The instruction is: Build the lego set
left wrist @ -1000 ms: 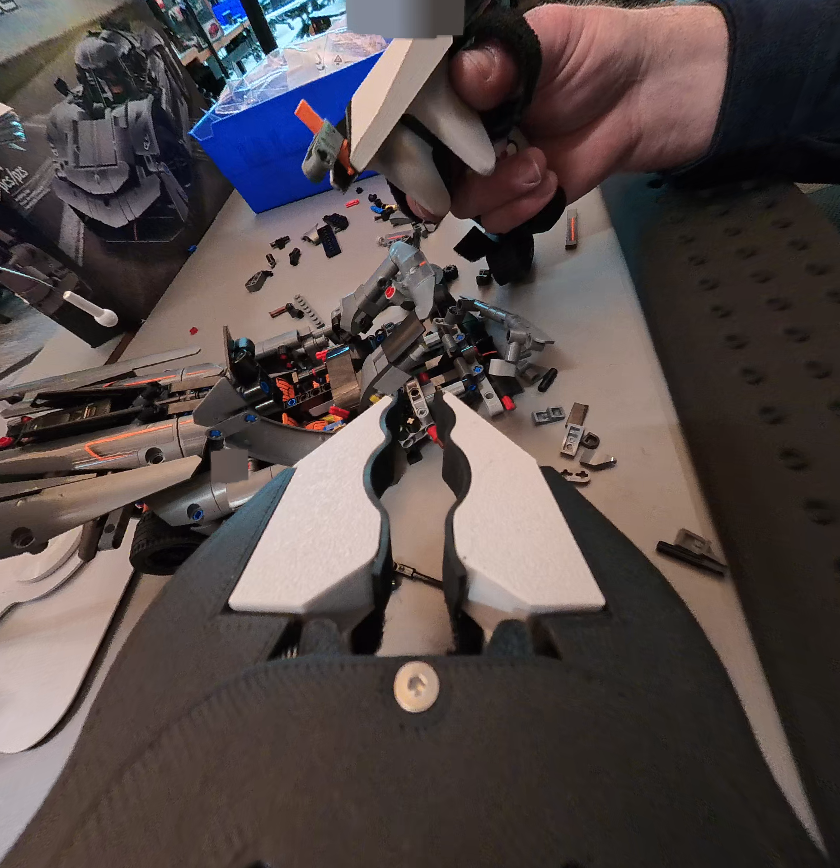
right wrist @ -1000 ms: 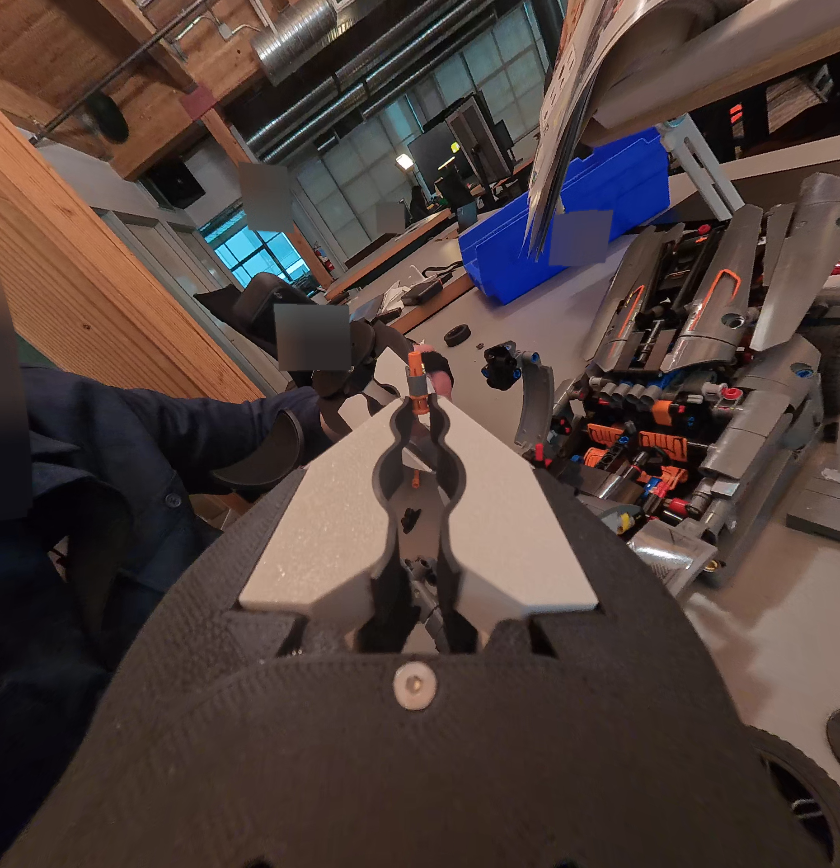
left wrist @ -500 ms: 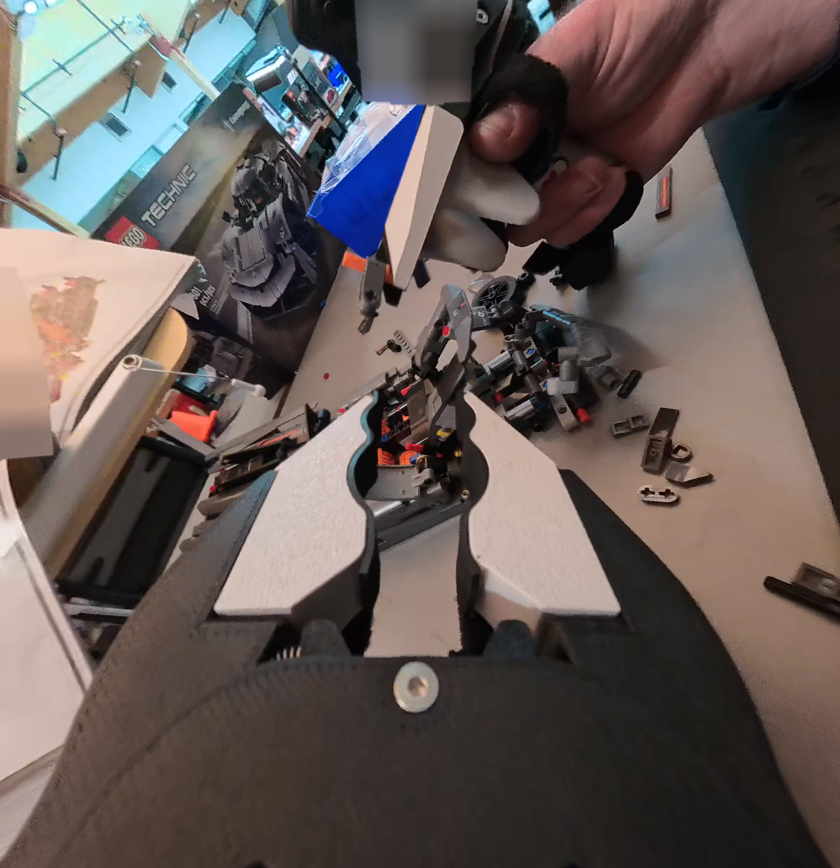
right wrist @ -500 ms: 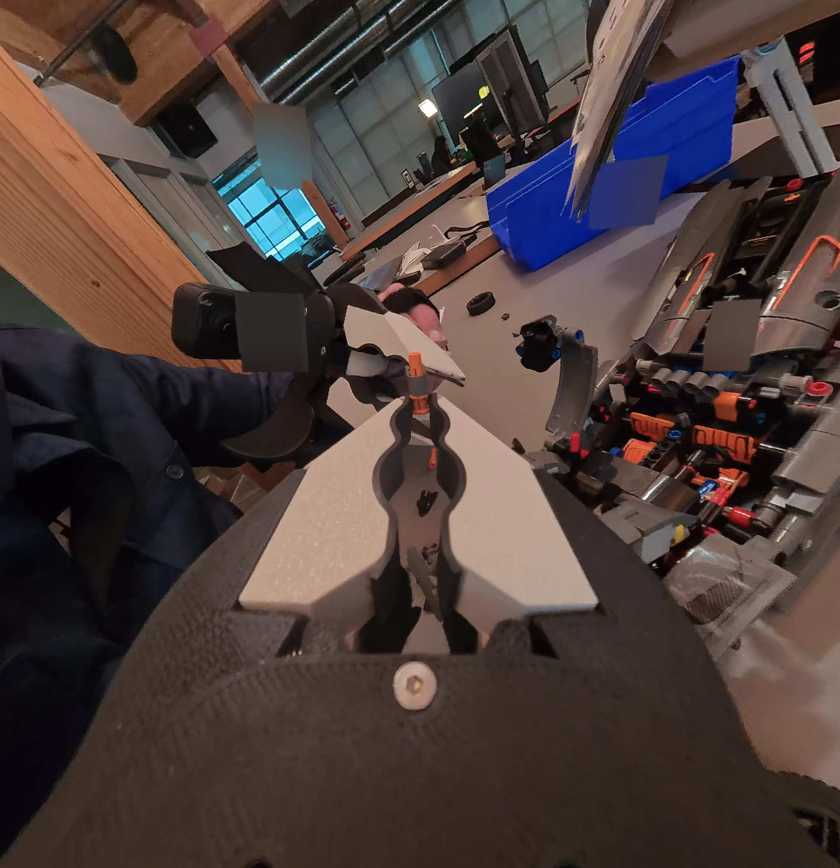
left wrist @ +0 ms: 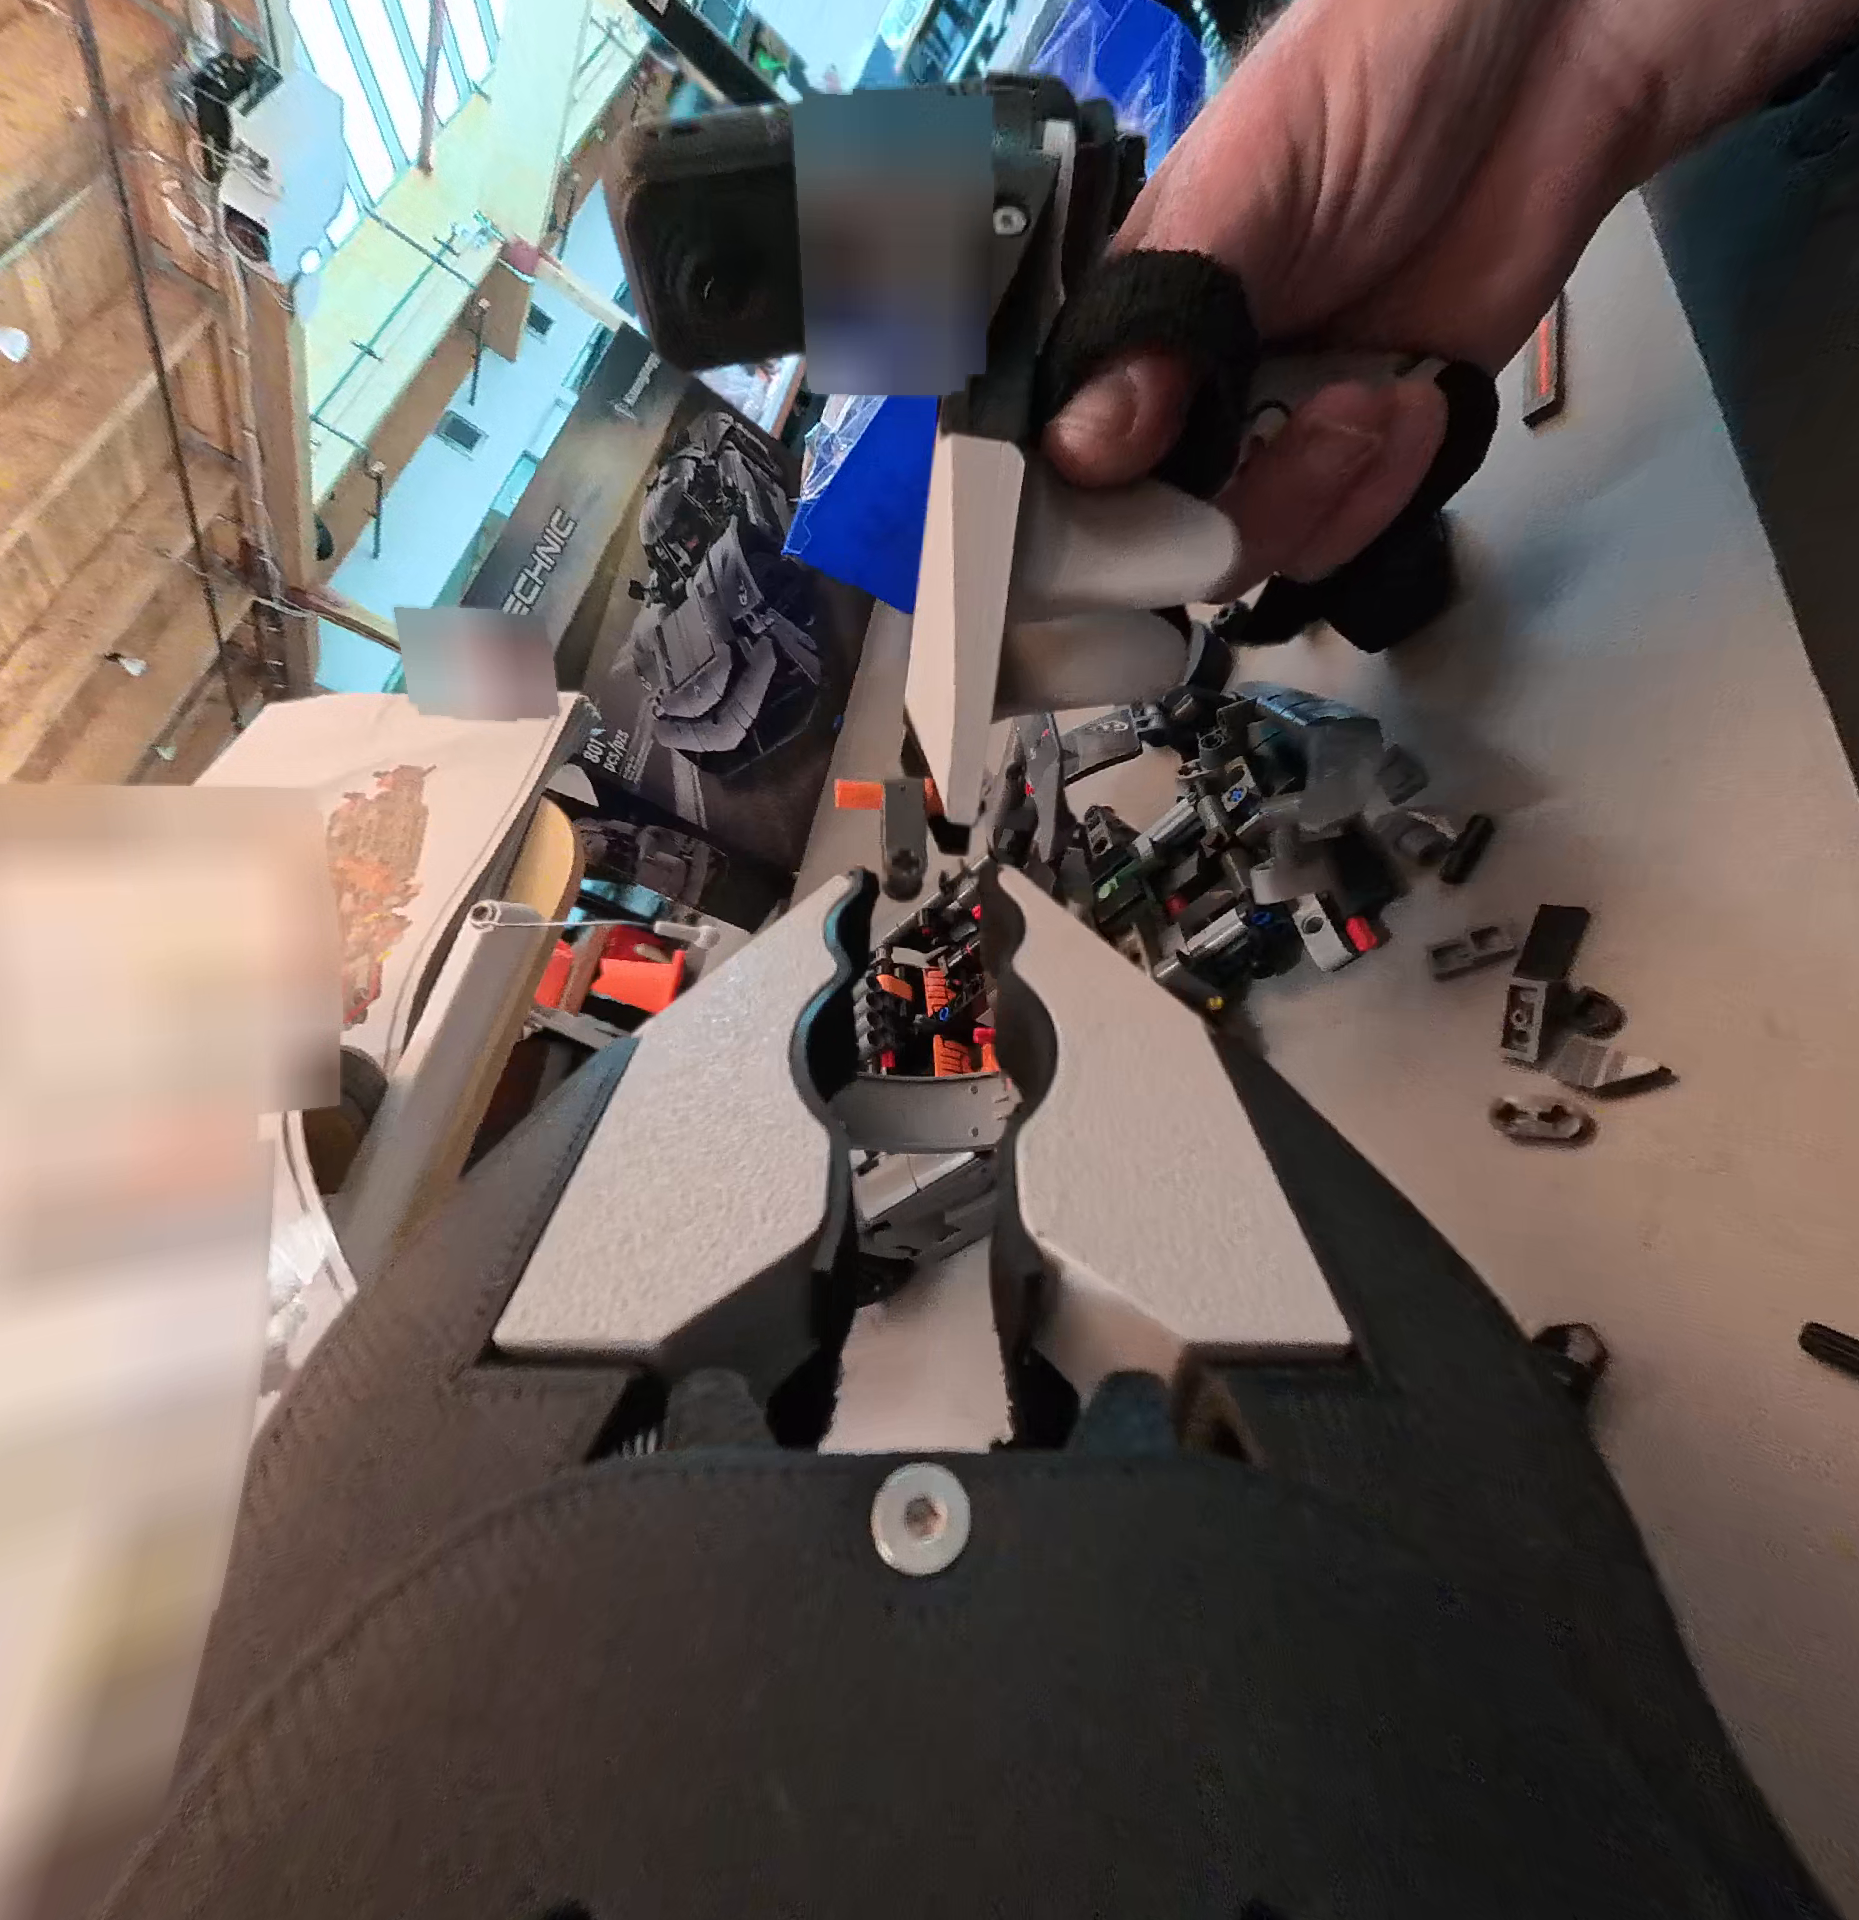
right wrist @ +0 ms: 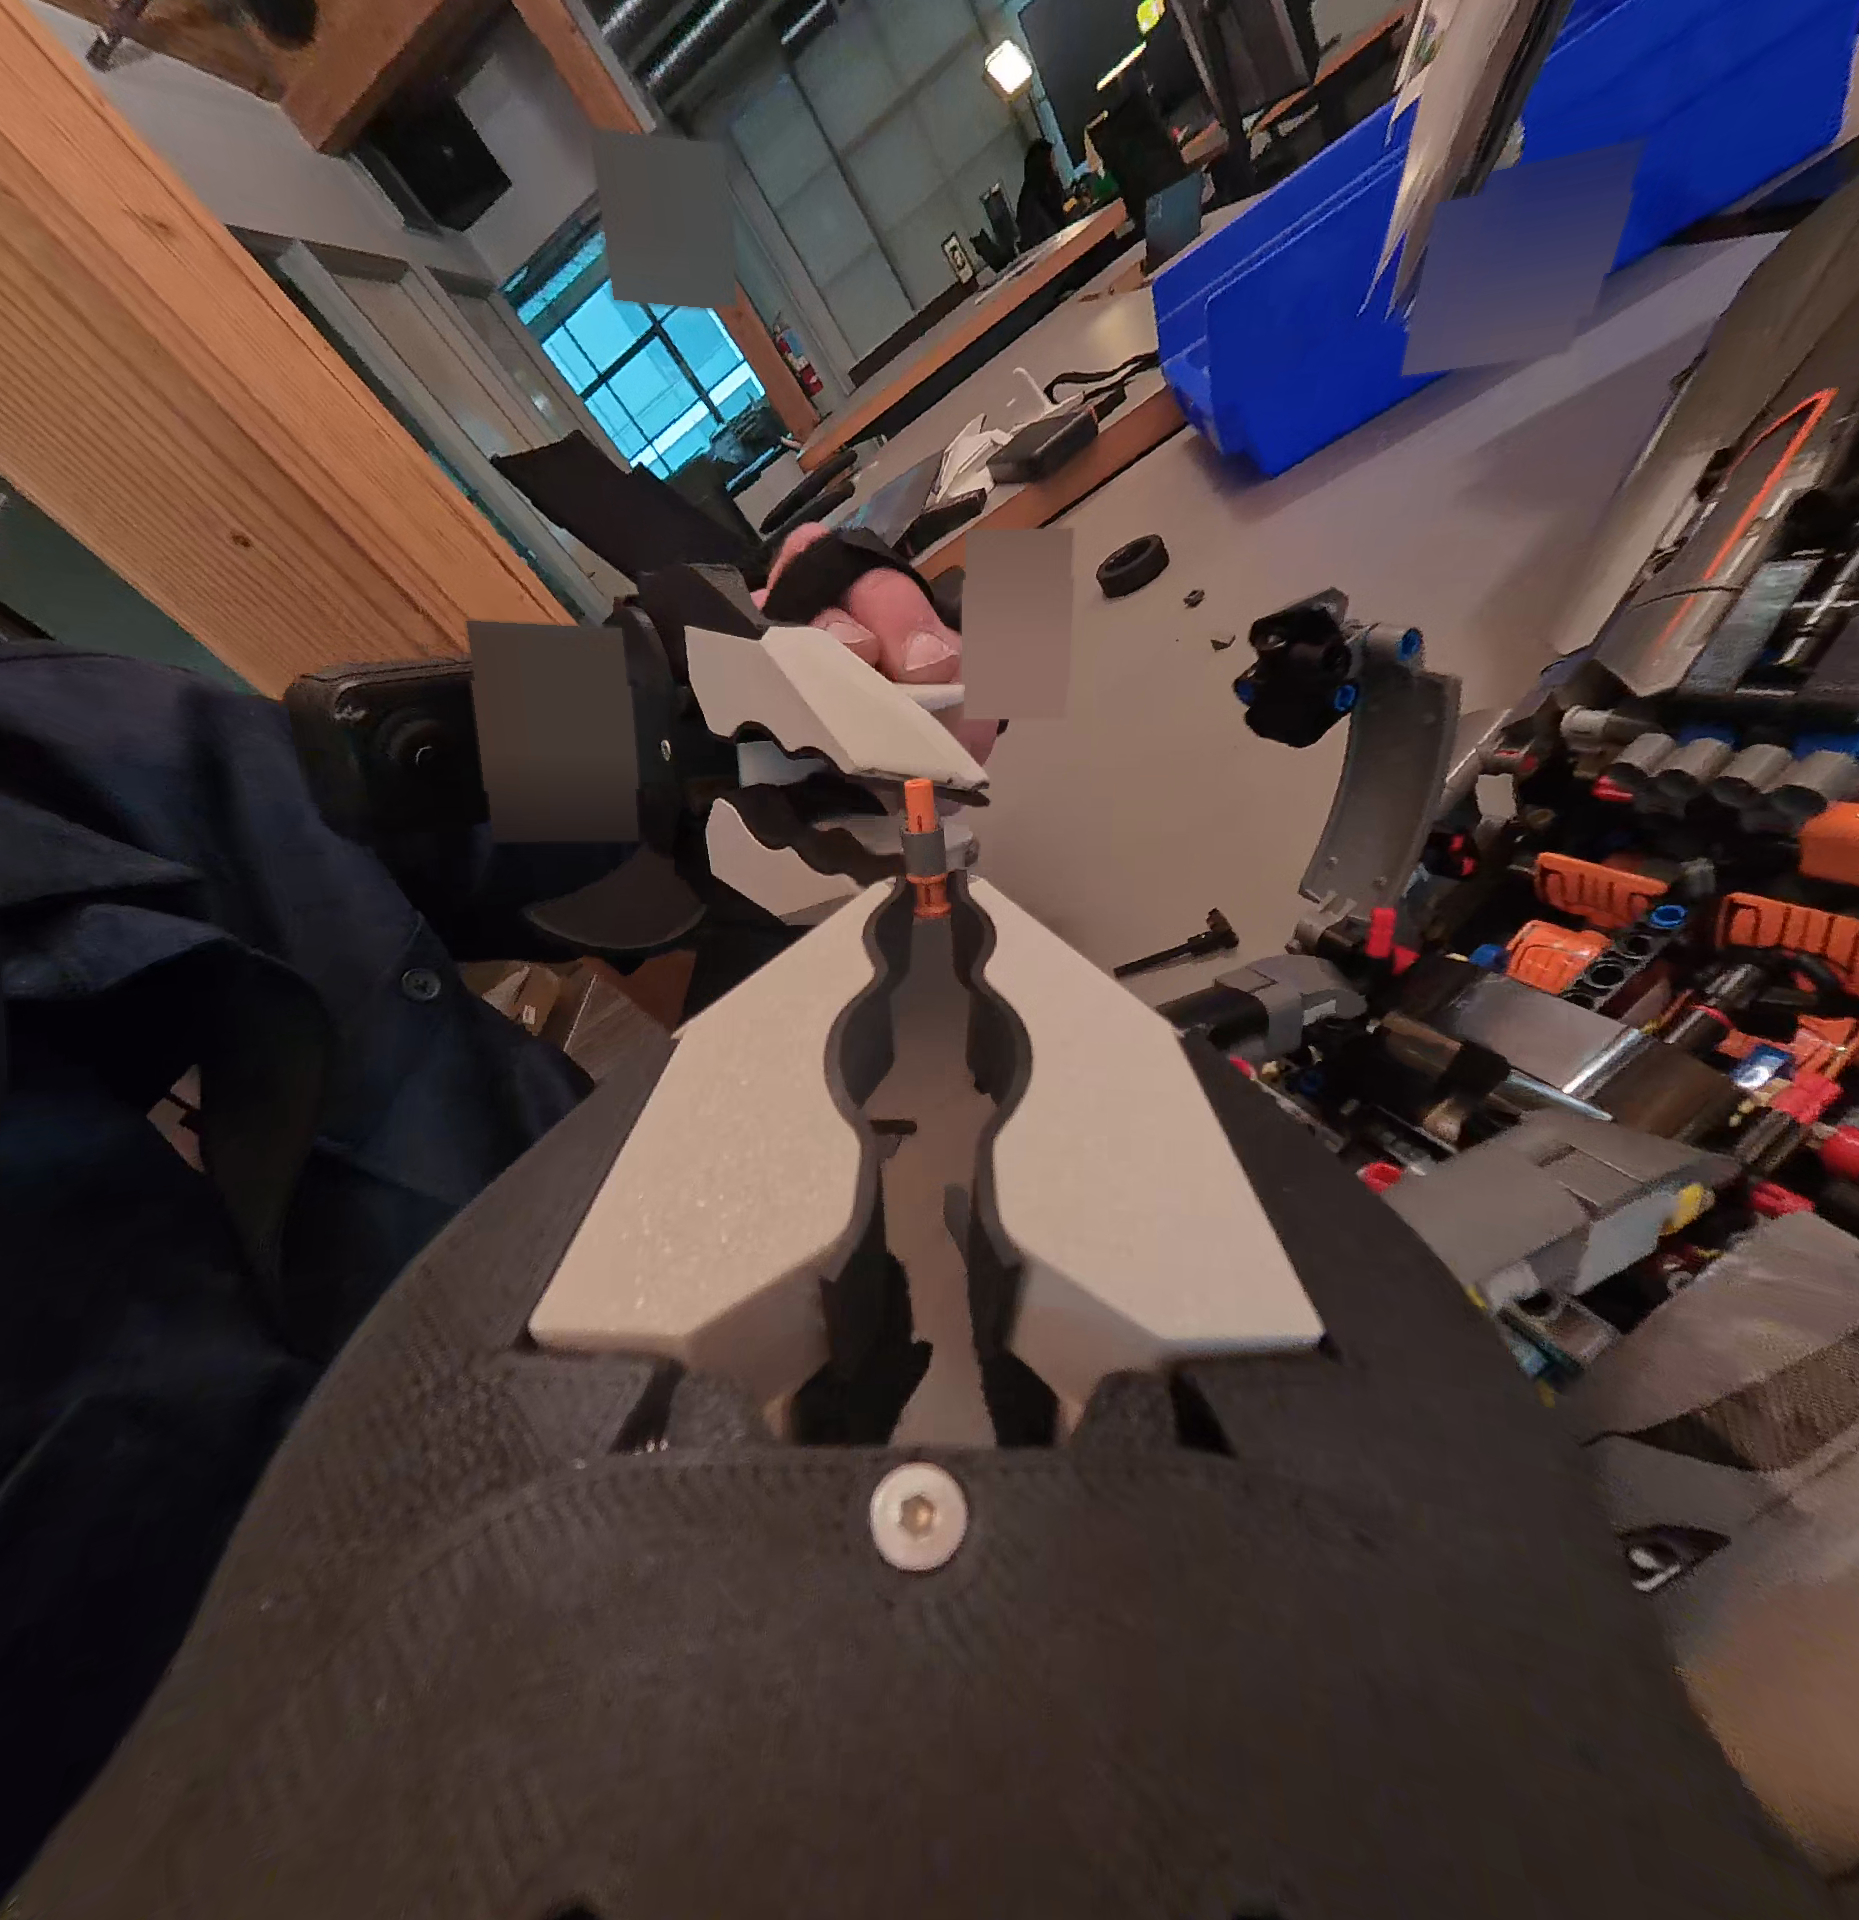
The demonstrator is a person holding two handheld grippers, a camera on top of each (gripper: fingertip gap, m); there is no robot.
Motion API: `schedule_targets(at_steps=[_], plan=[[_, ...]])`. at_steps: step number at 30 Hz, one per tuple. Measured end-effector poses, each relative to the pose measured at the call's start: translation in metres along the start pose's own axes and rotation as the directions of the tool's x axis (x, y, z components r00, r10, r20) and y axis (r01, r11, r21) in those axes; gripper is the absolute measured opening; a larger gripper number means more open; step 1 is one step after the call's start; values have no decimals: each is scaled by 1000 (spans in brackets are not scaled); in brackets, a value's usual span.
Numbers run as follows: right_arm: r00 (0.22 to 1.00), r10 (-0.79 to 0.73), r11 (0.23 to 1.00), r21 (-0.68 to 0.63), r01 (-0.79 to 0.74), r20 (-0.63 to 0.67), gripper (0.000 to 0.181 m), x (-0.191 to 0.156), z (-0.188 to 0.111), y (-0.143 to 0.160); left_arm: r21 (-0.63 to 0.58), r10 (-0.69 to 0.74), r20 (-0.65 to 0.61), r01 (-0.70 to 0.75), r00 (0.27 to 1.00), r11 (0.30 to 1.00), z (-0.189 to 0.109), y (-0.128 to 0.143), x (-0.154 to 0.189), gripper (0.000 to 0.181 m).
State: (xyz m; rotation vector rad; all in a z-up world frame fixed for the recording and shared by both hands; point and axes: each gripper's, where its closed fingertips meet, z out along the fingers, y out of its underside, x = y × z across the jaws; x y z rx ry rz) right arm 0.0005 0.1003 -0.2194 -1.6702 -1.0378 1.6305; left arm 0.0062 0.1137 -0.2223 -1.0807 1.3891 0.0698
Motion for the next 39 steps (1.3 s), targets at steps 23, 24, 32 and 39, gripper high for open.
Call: schedule_targets(at_steps=[23,24,32,39], plan=[[996,-80,996,-28,79,-37,9,0,3,3,-36,-24,-15,23,1000,999,-1,7,0,4],[996,-78,997,-14,77,-38,10,0,1,1,-42,-27,-20,26,999,999,-1,10,-1,4],[990,-96,989,103,107,-104,12,9,-16,-21,-75,-125,-261,109,957,991,-7,25,22,4],[991,-56,988,137,73,-122,11,16,-23,-25,-131,-108,-471,51,875,990,-9,41,71,4]])
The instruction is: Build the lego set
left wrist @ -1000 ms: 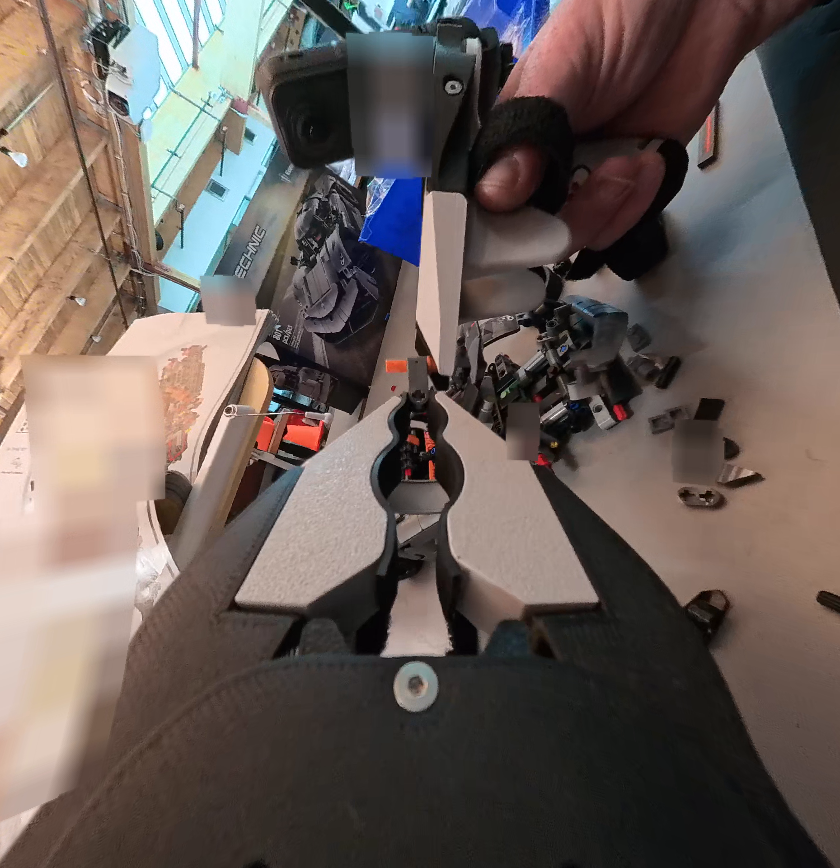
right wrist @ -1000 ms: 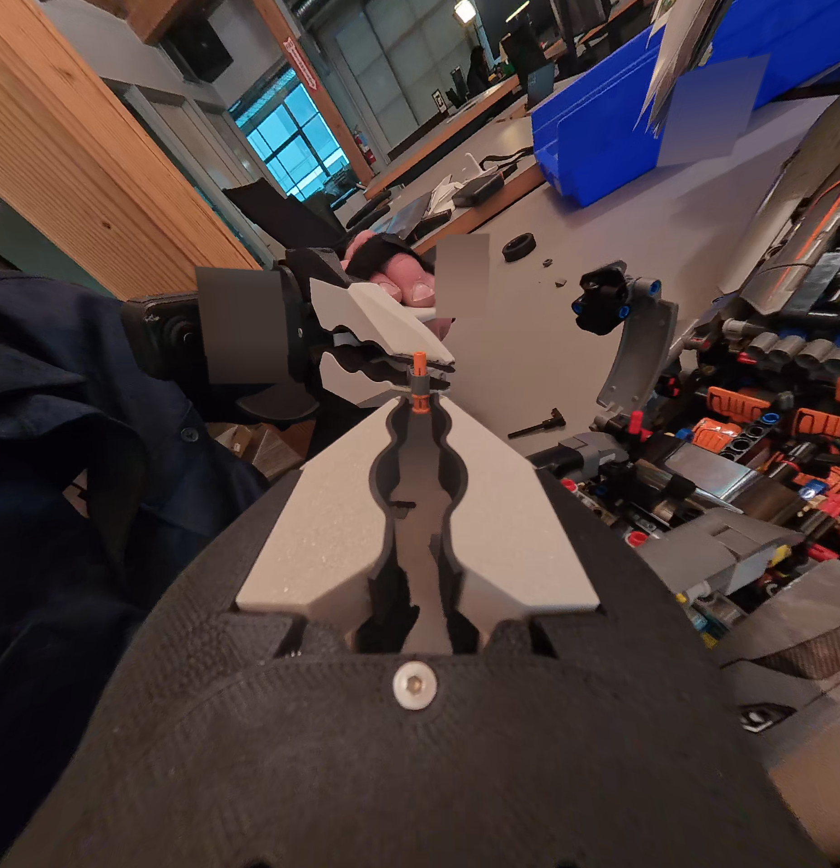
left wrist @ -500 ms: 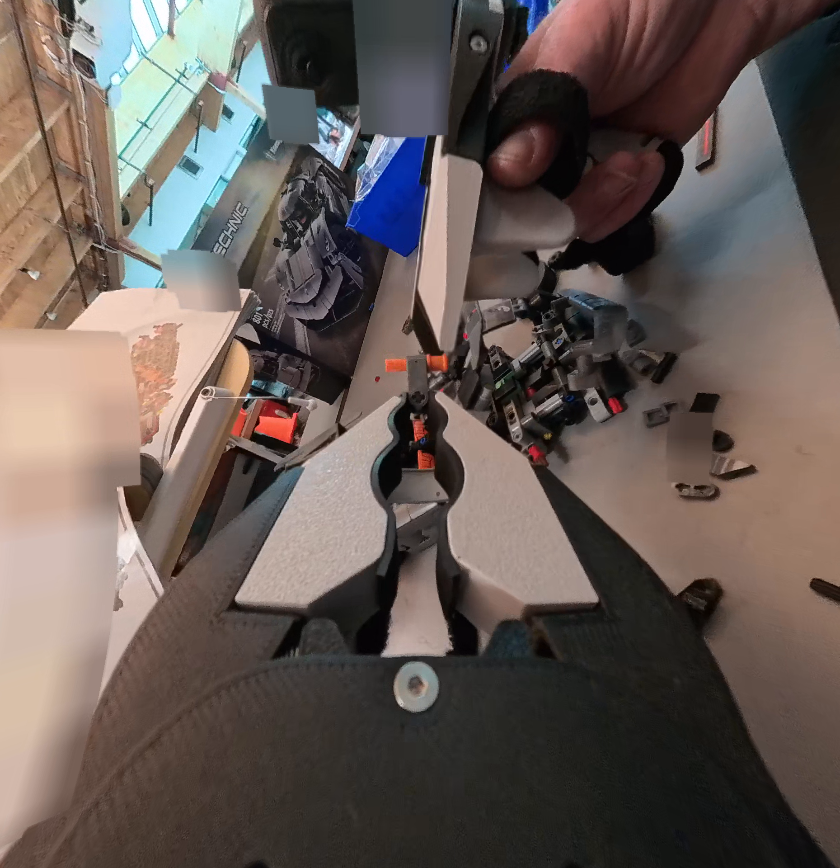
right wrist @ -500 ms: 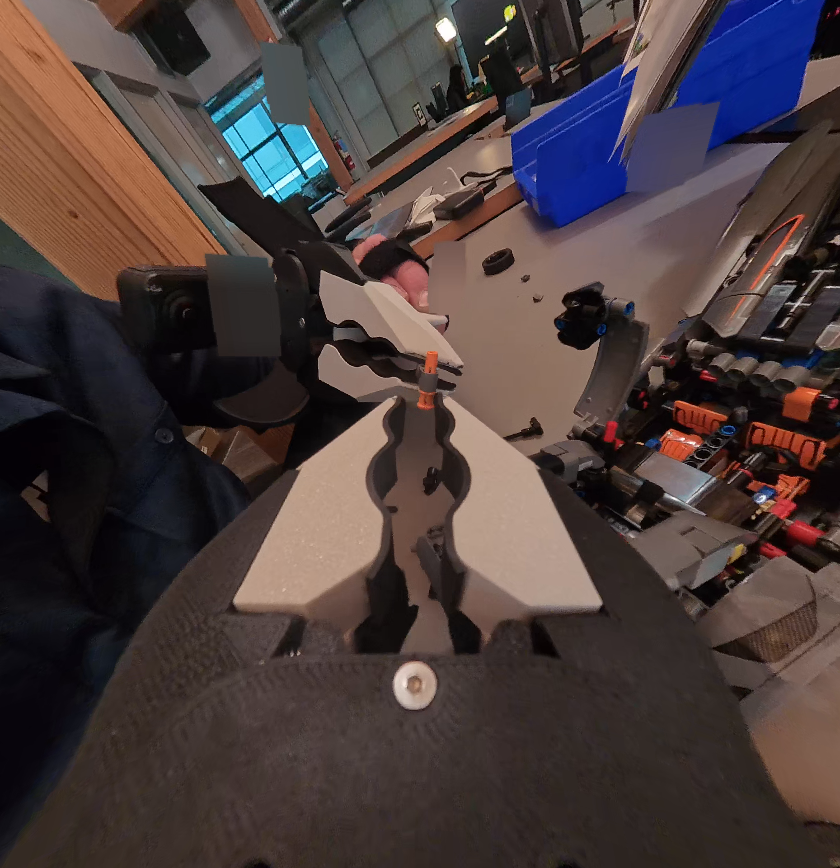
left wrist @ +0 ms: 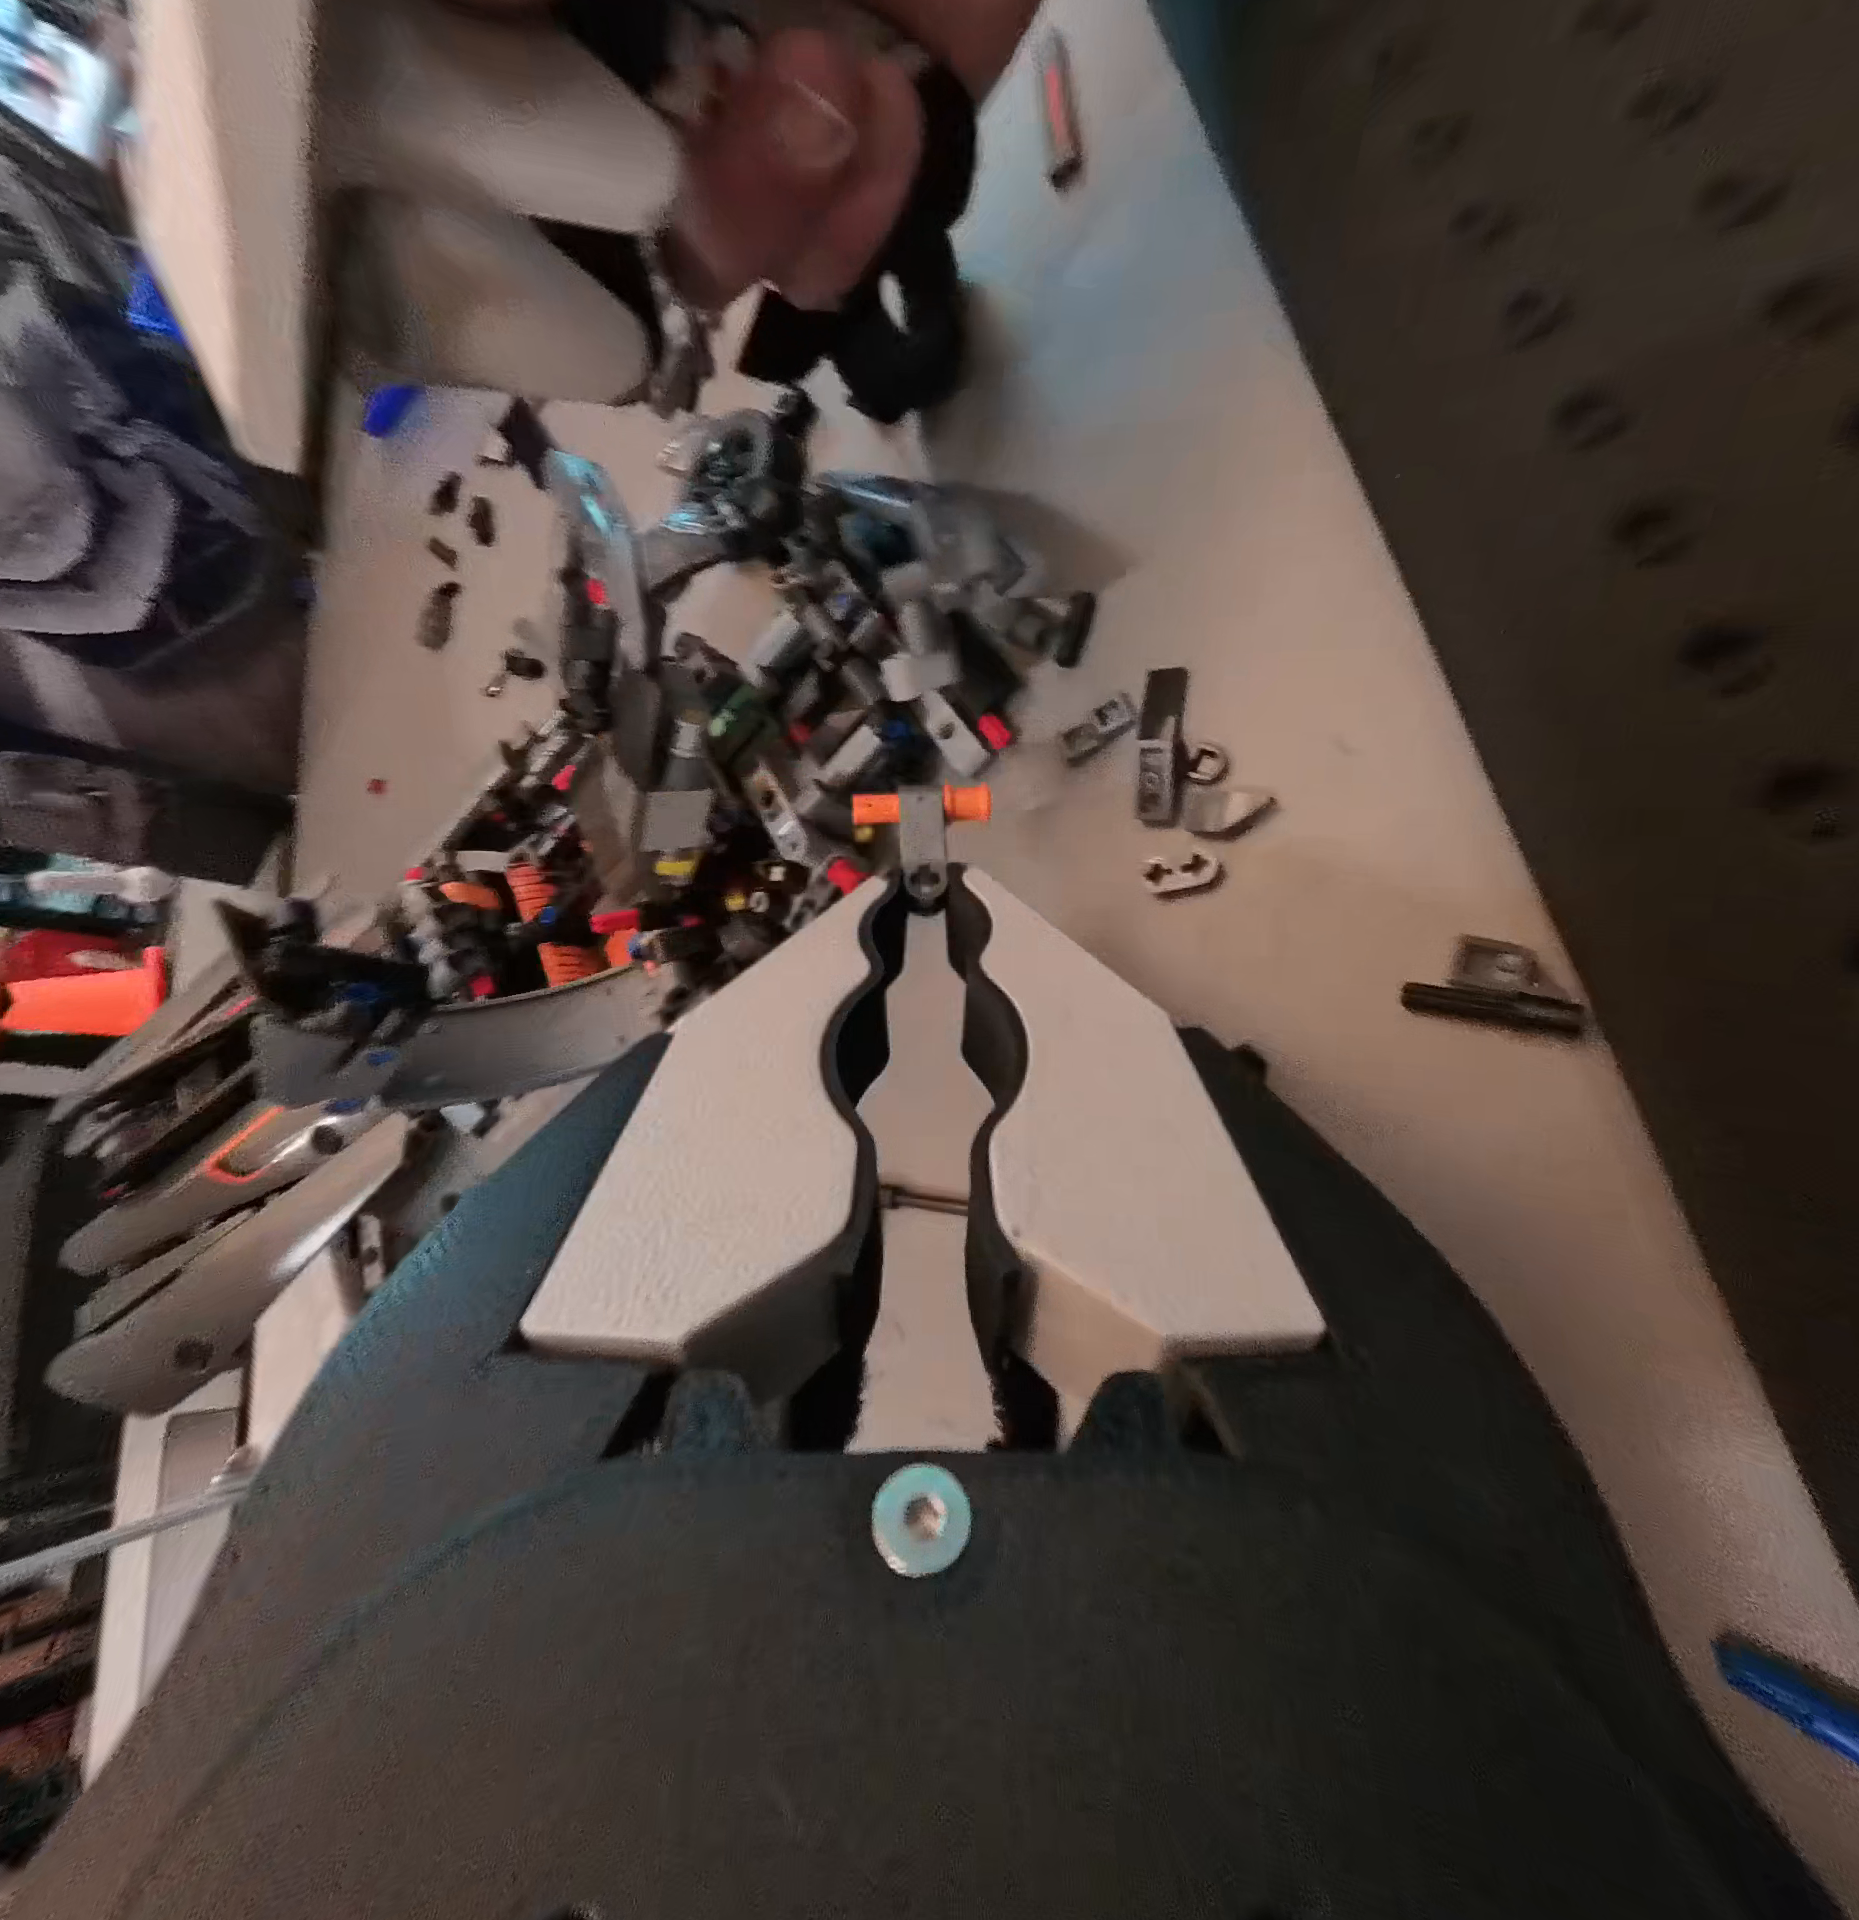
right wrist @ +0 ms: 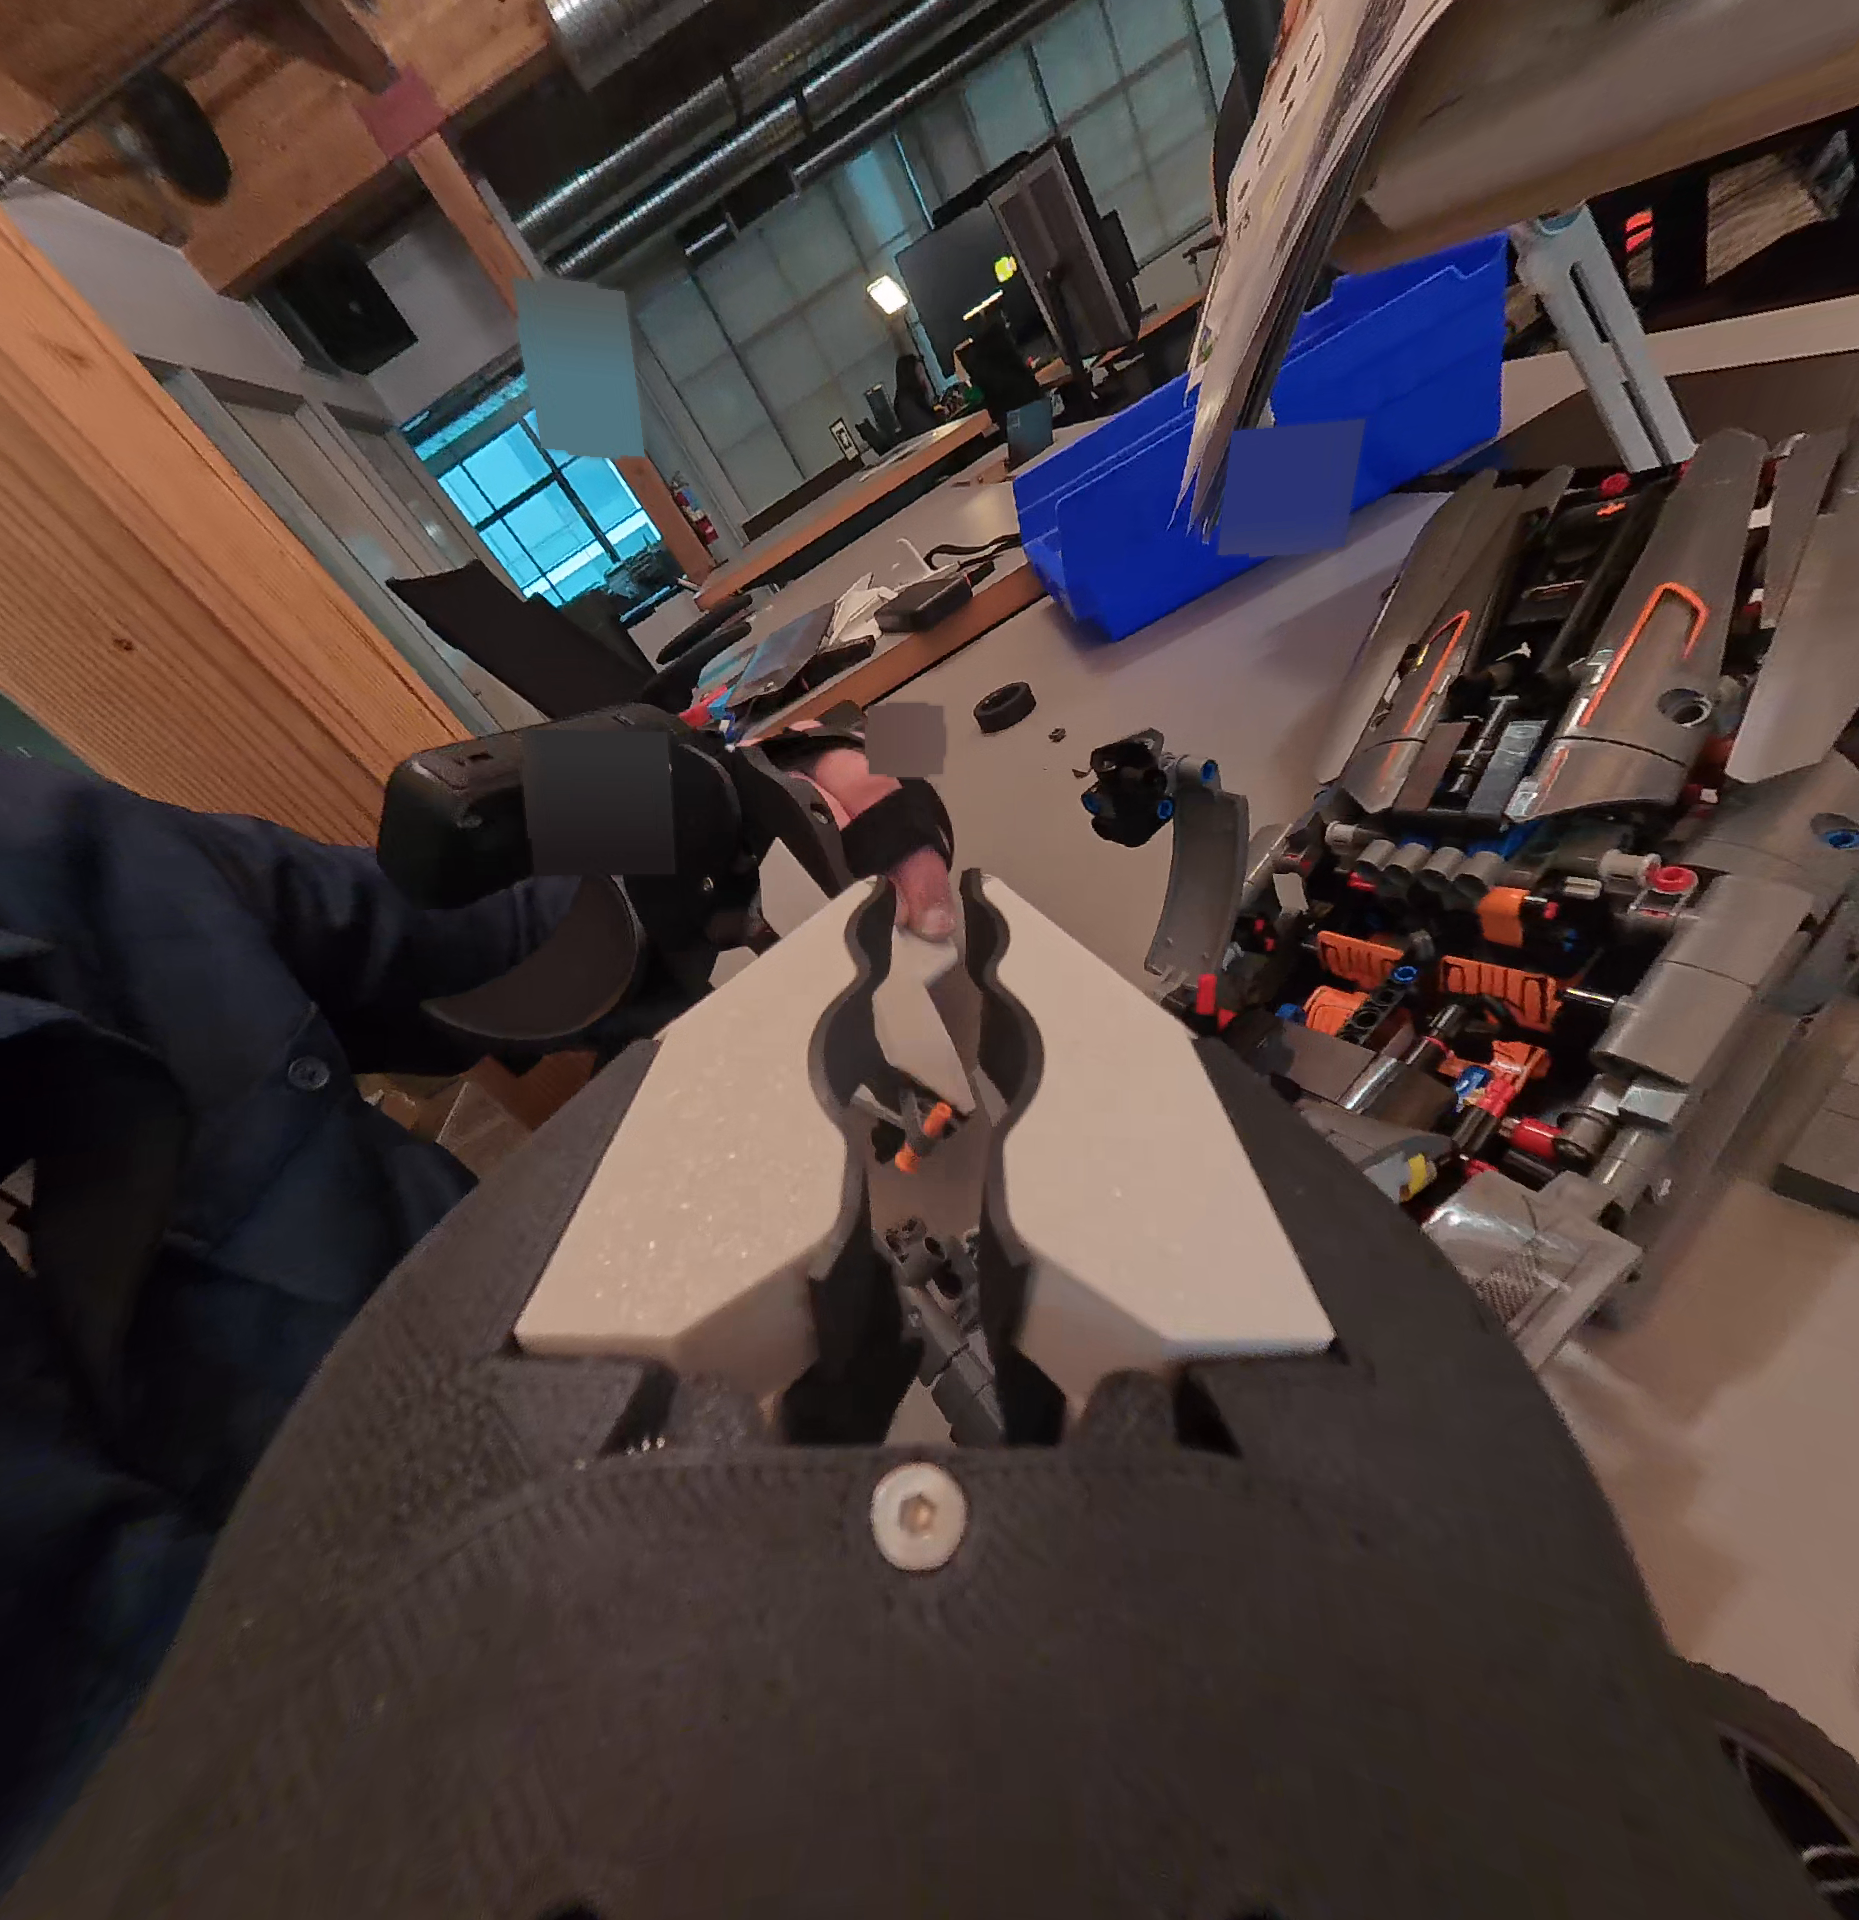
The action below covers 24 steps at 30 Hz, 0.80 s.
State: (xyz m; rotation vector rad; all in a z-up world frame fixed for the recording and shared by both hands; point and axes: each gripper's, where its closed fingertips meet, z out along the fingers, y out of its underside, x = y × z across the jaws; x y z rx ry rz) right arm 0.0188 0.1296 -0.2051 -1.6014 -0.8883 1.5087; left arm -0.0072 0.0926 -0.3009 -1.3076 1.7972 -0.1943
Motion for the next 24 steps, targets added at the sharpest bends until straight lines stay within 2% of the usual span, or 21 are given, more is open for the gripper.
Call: schedule_targets(at_steps=[11,24], plan=[[1000,-1,1000,-17,1,3,9,0,1,3,-67,-46,-106,39,993,997,13,19,17,5],[1000,-2,1000,-26,2,-1,10,0,2,4,-69,-109,-121,101,987,992,16,25,16,5]])
